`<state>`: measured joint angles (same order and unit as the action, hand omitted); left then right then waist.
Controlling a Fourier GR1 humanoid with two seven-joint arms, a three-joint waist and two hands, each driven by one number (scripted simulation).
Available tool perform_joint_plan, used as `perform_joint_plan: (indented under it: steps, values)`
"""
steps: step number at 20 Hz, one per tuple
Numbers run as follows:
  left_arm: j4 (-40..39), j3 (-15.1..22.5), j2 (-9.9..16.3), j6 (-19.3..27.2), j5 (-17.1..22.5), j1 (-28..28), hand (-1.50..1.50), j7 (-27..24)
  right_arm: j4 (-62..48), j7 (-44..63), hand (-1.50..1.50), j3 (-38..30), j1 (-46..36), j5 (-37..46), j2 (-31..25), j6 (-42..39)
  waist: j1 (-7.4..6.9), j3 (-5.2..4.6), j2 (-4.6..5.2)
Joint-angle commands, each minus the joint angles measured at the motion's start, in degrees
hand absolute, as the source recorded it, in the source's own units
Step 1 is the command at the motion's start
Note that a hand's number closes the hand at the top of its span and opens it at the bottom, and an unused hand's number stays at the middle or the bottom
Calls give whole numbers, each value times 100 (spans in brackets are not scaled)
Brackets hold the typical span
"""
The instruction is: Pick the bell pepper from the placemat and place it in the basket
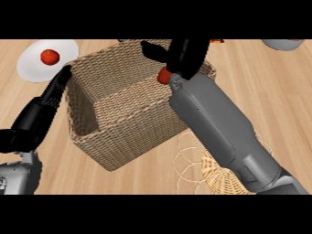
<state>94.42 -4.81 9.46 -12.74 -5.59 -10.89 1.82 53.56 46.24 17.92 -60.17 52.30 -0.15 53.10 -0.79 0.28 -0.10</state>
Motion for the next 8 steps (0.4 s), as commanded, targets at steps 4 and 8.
perform_joint_plan:
  steps: [4,8]
  values:
    - [-429,153,-187,80,-117,-141,0,69,481,48,-150,-668,-131,-419,14,432,98,-27,23]
    - [-252,111,-158,128,-151,-33,0,140,1364,-194,-150,-840,513,-1023,-162,54,134,-24,3]
